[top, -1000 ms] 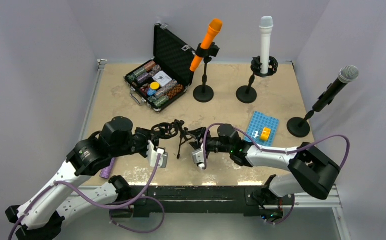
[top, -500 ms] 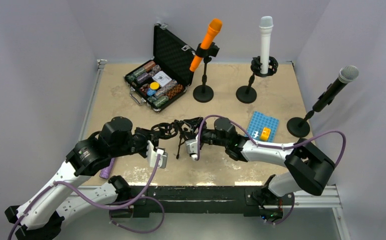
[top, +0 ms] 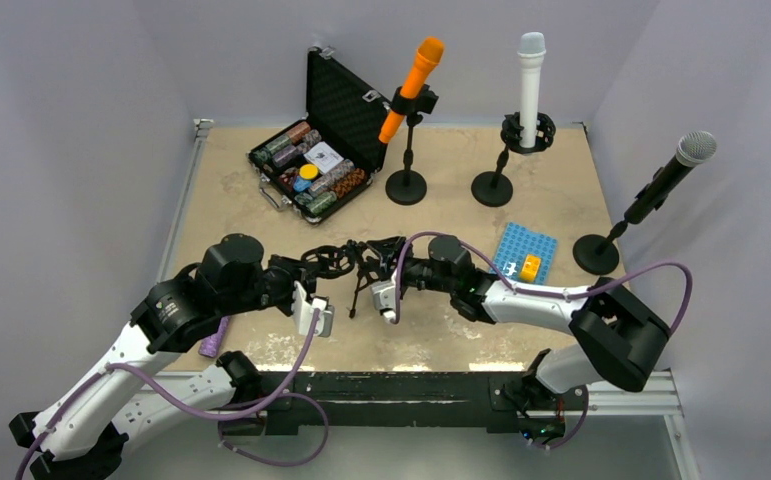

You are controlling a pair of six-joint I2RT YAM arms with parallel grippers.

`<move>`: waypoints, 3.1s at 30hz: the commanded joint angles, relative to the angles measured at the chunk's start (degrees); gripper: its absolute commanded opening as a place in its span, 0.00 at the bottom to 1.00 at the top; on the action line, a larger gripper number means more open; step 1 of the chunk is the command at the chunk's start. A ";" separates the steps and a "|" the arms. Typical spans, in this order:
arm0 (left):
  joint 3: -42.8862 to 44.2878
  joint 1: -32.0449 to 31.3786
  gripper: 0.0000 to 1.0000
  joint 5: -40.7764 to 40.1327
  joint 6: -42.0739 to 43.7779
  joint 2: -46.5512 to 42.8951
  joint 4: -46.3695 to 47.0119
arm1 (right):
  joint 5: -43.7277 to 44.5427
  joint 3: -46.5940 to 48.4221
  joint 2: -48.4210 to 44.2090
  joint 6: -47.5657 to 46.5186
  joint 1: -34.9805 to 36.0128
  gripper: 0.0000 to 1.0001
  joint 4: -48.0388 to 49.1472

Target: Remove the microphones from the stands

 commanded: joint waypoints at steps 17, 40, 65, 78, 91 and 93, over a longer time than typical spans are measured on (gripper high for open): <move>2.41 0.34 0.00 -1.05 1.05 -0.06 -0.41 | 4.26 -1.09 -9.24 7.62 0.12 0.50 -10.99; 4.88 1.44 0.34 6.70 -11.43 -2.42 -2.45 | -15.51 25.48 -10.37 49.60 -6.32 0.67 -47.90; 0.90 1.44 0.81 11.90 -18.15 -1.61 2.98 | -16.63 39.25 -7.13 37.06 -6.14 0.66 -67.24; -8.99 1.20 0.47 13.22 -9.19 -2.40 15.14 | -11.25 35.71 -12.98 37.99 -6.14 0.66 -68.60; -6.95 1.26 0.00 0.63 -1.21 -4.10 5.29 | -10.70 35.05 -12.68 38.19 -6.14 0.67 -66.52; -6.02 1.30 0.00 -2.29 0.07 -4.54 3.56 | -10.74 34.35 -13.20 38.25 -6.14 0.67 -66.44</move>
